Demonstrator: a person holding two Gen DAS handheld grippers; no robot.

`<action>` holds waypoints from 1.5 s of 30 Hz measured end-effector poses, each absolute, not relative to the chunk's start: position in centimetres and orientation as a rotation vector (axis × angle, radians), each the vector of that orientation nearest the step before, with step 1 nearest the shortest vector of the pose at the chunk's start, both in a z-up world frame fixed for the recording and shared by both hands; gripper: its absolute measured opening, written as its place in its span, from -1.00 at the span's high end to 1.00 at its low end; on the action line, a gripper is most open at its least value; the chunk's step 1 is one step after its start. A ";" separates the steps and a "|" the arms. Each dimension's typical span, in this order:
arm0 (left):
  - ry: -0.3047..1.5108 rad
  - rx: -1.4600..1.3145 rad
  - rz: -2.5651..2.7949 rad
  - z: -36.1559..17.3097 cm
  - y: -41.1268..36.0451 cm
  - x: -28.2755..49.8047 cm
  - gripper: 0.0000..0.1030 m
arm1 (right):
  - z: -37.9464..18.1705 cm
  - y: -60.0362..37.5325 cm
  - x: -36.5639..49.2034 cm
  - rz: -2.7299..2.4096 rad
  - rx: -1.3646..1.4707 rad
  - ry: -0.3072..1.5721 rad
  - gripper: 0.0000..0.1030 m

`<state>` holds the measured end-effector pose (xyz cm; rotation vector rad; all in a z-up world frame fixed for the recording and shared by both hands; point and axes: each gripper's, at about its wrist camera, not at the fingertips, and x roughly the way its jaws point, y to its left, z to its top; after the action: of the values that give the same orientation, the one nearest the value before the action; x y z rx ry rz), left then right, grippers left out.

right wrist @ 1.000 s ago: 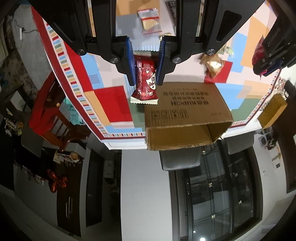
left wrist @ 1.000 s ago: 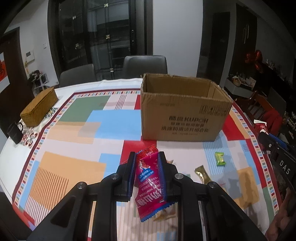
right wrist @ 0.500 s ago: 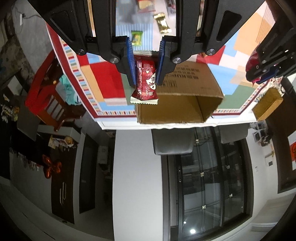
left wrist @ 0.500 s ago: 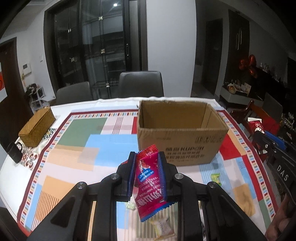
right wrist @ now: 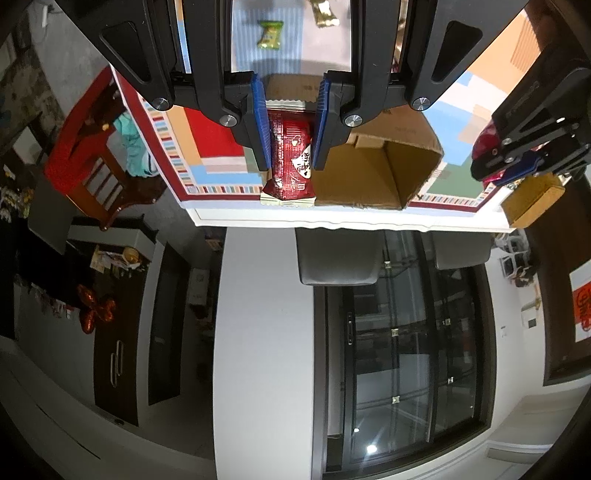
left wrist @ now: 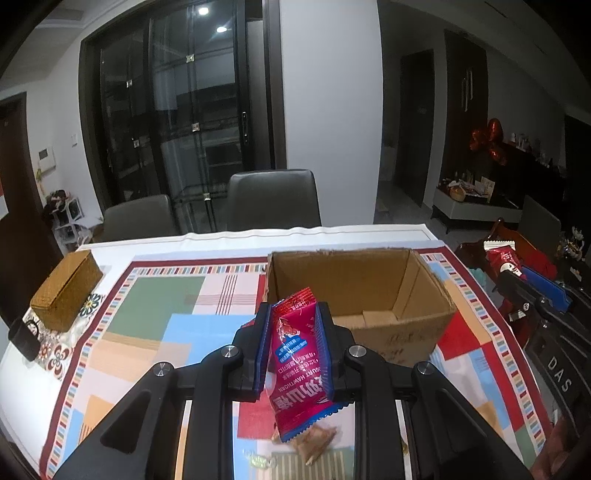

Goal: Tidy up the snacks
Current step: 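Carry both held snacks up and over into the cardboard box, then open both tools to drop the snacks into the box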

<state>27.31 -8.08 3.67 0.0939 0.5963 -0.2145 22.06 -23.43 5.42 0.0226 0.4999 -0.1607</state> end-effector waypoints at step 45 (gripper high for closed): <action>0.645 0.160 -0.313 1.8 -11.1 38.8 0.11 | 3.0 -23.5 34.4 -0.079 -0.040 0.583 0.02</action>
<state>38.77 -11.13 1.76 0.1600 0.6449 -0.3134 34.44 -23.47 3.02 -0.0398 0.5833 -0.0793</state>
